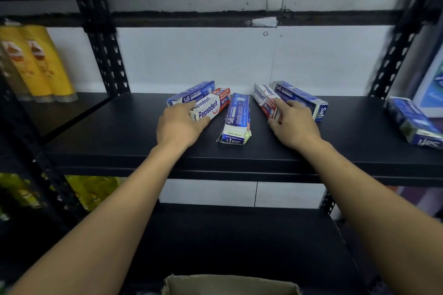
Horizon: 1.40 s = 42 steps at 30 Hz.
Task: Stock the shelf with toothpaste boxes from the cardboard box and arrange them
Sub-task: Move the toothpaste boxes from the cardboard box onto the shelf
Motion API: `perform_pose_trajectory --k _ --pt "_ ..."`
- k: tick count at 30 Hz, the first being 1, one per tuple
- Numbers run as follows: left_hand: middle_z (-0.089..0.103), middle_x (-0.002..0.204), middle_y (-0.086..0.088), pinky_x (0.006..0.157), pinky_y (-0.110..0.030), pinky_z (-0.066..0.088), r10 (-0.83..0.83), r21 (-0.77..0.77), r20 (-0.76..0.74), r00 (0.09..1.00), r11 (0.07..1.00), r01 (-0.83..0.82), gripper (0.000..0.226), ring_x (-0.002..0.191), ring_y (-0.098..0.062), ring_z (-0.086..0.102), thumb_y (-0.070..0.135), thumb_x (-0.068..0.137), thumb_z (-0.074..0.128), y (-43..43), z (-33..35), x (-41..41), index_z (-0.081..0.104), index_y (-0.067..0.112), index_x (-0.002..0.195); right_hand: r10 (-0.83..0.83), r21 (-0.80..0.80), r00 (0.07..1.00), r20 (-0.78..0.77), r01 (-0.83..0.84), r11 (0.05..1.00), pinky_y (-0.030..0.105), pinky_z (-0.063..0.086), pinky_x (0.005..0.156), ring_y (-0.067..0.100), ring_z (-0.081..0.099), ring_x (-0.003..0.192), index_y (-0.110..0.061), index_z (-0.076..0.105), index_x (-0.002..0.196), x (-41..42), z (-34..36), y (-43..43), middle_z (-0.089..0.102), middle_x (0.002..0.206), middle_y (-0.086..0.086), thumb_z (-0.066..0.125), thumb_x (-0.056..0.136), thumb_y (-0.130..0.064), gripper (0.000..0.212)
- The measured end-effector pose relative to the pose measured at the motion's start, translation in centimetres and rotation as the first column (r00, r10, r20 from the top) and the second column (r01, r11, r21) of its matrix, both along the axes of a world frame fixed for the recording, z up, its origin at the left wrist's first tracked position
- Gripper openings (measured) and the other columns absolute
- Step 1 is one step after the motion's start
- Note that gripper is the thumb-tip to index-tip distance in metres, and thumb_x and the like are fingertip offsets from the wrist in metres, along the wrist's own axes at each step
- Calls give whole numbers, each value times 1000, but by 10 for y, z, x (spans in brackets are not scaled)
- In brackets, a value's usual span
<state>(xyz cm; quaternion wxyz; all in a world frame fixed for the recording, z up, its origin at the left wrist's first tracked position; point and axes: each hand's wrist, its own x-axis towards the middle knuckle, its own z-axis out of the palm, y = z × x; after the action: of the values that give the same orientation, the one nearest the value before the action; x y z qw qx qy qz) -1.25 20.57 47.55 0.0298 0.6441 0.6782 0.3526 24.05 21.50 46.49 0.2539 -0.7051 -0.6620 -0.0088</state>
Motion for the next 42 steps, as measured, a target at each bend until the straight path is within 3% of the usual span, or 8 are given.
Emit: perform_pose_trajectory --k 5,14,20,24,28,34,38,42 --pt "64 131 1 92 -32 48 -35 165 -25 999 985 39 54 114 -23 61 42 83 69 -29 4 -10 61 27 134 44 149 999 19 -47 988 46 41 103 37 32 134 -24 42 145 -8 0 -40 36 151 8 57 92 -38 57" --pt "63 131 8 98 -43 47 -219 356 -148 964 898 259 49 115 -19 58 43 84 64 -118 -27 -2 63 24 129 222 332 972 83 -237 913 42 39 107 29 38 130 -22 53 136 -37 -30 -136 41 148 4 63 87 -35 51" --pt "66 125 6 93 -40 45 -240 353 -274 931 876 329 41 113 -17 57 36 89 64 -163 -107 1 65 18 126 380 221 919 107 -395 892 38 39 103 24 36 133 -21 55 133 -54 -108 -182 39 148 4 62 89 -31 46" --pt "67 123 6 91 -40 43 -265 174 -348 899 924 339 39 110 -19 58 37 90 61 -176 -182 -4 66 19 124 440 -23 884 160 -442 897 41 42 106 25 35 134 -20 50 138 -59 -183 -194 36 150 4 59 90 -33 51" --pt "65 126 4 92 -39 39 -356 -259 -357 864 926 274 46 111 -22 57 41 89 57 -182 -278 -11 60 23 130 486 -341 860 157 -414 844 46 39 108 29 30 136 -19 44 144 -50 -261 -192 32 153 8 60 89 -30 58" --pt "67 120 0 89 -36 44 -483 -654 -231 845 720 233 38 108 -25 60 43 92 55 -206 -398 -9 59 26 125 493 -679 869 39 -339 651 41 41 104 31 44 123 -20 43 143 -22 -366 -203 47 141 9 59 89 -33 59" --pt "66 122 -8 90 -38 50 -484 -795 -117 867 569 211 43 110 -30 61 43 91 58 -220 -465 -6 58 22 128 417 -811 902 -108 -322 488 36 47 97 32 57 116 -19 47 140 -6 -429 -221 57 135 13 61 89 -27 54" --pt "55 138 -12 99 -40 47 -363 -881 1 932 441 172 56 123 -32 53 43 95 59 -232 -516 -3 49 15 142 331 -913 940 -83 -205 354 33 41 96 33 58 118 -13 46 142 17 -473 -240 58 135 15 54 98 -34 49"
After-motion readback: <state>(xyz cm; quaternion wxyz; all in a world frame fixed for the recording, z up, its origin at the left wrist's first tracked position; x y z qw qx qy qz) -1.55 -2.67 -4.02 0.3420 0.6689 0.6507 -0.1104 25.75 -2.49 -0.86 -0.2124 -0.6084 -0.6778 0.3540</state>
